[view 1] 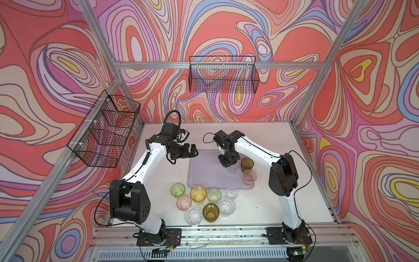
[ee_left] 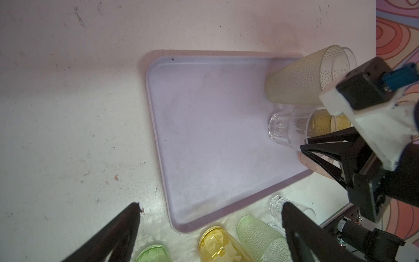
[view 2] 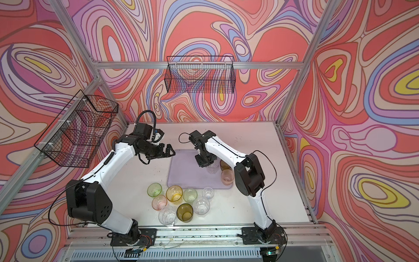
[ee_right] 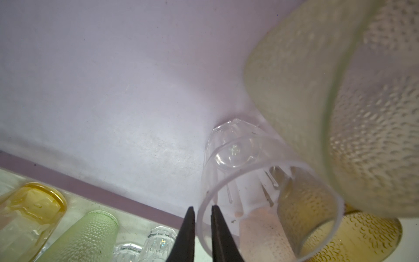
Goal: Place the glasses into the tray
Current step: Place the glass on the tray.
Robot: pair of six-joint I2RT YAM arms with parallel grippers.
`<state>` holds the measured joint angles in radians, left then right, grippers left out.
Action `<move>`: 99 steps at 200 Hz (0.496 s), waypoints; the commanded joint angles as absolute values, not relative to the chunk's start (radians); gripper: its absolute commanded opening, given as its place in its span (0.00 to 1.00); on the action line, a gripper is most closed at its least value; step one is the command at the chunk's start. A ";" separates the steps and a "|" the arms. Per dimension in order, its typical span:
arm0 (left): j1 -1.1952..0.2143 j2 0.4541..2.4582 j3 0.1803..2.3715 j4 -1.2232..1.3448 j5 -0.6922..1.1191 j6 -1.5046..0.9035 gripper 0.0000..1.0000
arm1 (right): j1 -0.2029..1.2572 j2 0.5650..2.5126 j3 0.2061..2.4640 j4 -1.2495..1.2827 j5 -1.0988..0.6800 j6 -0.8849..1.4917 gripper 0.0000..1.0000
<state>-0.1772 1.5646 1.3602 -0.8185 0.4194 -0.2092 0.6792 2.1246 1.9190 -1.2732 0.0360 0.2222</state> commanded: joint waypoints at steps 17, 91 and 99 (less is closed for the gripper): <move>-0.183 1.532 1.374 -0.828 0.428 -0.193 1.00 | 0.673 2.076 1.964 -1.315 0.045 0.228 0.24; -0.183 1.527 1.376 -0.830 0.429 -0.193 1.00 | 0.715 1.950 1.949 -1.398 0.040 0.293 0.30; -0.183 1.526 1.376 -0.829 0.431 -0.193 1.00 | 0.721 1.934 1.933 -1.404 0.042 0.303 0.30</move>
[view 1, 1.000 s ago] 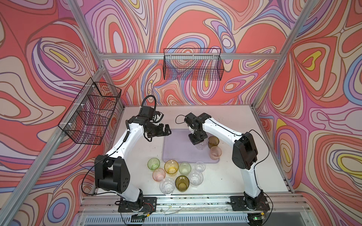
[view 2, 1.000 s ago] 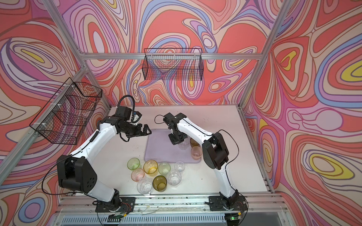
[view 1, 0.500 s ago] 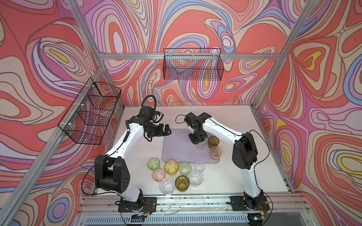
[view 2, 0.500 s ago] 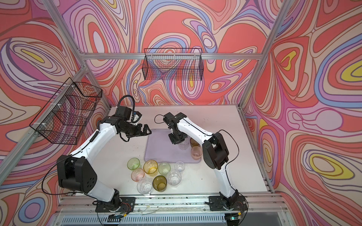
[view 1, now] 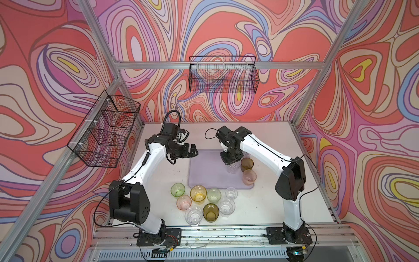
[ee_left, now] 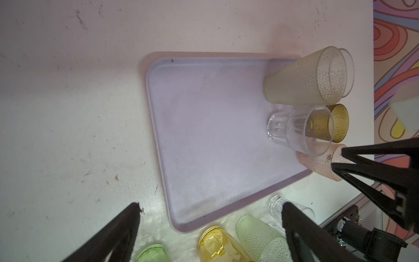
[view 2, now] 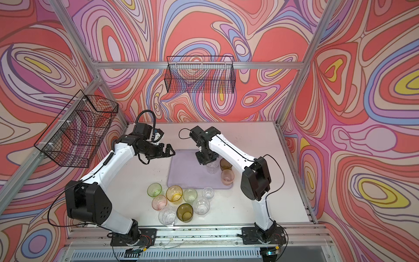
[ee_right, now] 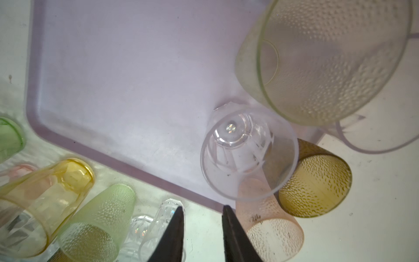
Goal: Place the glasses into the tray
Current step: Place the glass on the tray, then pick up the glass from the bottom-center of the table.
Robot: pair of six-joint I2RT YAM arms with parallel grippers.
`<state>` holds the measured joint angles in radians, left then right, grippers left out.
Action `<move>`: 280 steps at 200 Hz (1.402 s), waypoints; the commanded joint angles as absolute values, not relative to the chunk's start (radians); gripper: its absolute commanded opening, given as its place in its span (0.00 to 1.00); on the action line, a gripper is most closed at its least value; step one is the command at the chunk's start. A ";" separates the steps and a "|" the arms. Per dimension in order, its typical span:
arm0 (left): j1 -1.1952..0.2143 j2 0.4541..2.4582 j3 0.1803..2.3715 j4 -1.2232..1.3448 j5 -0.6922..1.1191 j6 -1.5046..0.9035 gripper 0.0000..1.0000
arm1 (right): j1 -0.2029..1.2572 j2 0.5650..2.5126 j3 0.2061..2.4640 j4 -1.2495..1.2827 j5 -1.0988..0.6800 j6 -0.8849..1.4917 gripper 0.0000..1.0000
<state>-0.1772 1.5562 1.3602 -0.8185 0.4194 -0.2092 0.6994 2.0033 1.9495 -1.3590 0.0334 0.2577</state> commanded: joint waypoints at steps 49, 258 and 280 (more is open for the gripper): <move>-0.184 1.523 1.377 -0.828 0.439 -0.195 1.00 | 0.774 1.842 1.831 -1.416 0.026 0.372 0.31; -0.183 1.522 1.374 -0.825 0.440 -0.198 1.00 | 0.960 1.727 1.564 -1.303 -0.011 0.571 0.33; -0.183 1.520 1.374 -0.824 0.439 -0.198 1.00 | 0.965 1.730 1.545 -1.280 -0.018 0.578 0.33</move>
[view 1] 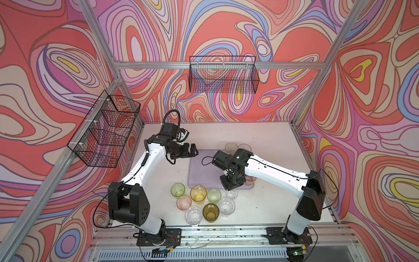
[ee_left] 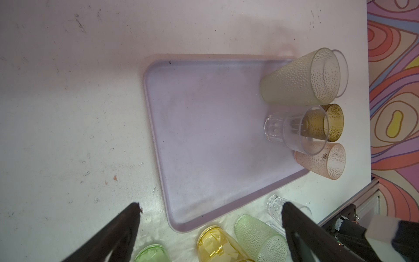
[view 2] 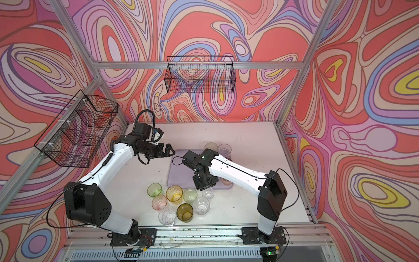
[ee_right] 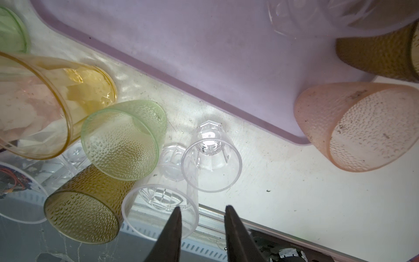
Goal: Place the glasses into the tray
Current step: Pick up the glass from the bottom-center of the table.
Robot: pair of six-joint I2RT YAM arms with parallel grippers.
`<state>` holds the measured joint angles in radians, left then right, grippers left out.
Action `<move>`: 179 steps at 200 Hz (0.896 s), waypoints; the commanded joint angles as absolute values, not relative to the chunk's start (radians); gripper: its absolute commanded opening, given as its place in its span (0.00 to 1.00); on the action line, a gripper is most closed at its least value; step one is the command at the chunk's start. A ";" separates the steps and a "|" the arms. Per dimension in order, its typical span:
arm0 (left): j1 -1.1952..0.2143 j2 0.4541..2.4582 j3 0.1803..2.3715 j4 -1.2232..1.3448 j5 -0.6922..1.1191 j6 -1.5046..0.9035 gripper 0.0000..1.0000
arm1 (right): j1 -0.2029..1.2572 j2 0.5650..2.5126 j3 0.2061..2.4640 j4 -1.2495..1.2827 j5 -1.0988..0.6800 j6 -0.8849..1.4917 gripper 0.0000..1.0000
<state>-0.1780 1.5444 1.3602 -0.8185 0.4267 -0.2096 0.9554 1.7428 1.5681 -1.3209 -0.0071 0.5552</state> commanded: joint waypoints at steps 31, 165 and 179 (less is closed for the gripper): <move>-0.183 1.522 1.374 -0.826 0.440 -0.198 1.00 | 0.976 1.739 1.518 -1.249 -0.032 0.592 0.33; -0.184 1.522 1.374 -0.827 0.438 -0.197 1.00 | 0.984 1.747 1.422 -1.146 -0.057 0.633 0.32; -0.184 1.523 1.374 -0.827 0.438 -0.197 1.00 | 0.984 1.750 1.414 -1.136 -0.059 0.636 0.32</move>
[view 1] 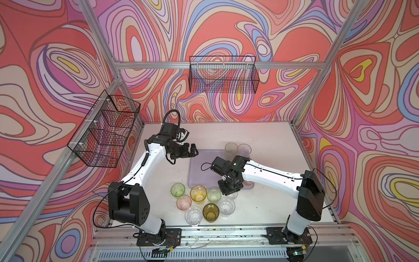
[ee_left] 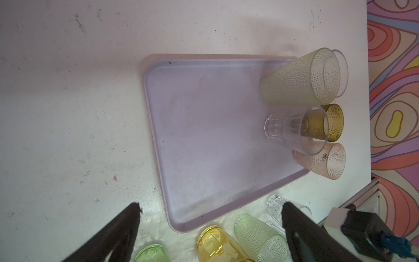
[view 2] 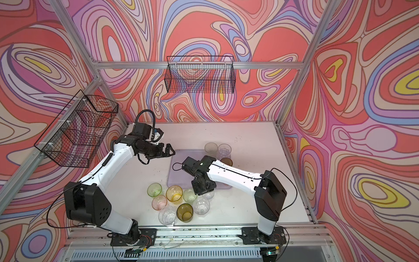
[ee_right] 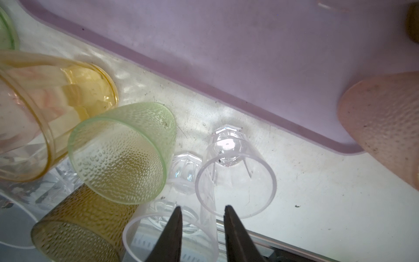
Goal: Place the glasses into the tray
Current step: Pick up the glass from the bottom-center of the table.
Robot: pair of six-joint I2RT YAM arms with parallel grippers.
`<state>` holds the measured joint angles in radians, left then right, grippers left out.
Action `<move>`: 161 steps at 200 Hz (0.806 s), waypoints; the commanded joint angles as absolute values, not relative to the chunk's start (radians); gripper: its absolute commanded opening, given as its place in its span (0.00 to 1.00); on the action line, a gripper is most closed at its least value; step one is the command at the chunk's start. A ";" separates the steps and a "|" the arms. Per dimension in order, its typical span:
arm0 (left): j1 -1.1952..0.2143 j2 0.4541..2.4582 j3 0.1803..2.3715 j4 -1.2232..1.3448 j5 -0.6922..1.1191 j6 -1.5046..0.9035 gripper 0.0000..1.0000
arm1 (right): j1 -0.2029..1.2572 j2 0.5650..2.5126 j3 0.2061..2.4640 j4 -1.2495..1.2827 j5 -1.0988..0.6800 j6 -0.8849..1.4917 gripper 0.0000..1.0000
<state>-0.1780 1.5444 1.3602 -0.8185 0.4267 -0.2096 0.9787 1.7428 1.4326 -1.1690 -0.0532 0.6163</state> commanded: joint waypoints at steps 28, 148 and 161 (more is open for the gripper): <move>-0.184 1.522 1.375 -0.829 0.437 -0.197 1.00 | 0.983 1.761 1.404 -1.122 -0.067 0.641 0.31; -0.186 1.527 1.374 -0.829 0.435 -0.195 1.00 | 0.984 1.815 1.388 -1.099 -0.068 0.652 0.28; -0.185 1.528 1.374 -0.828 0.434 -0.195 1.00 | 0.985 1.816 1.388 -1.098 -0.068 0.652 0.28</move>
<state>-0.1783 1.5444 1.3602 -0.8185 0.4267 -0.2096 0.9787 1.8050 1.4002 -1.1095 -0.0685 0.6418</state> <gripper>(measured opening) 0.999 0.284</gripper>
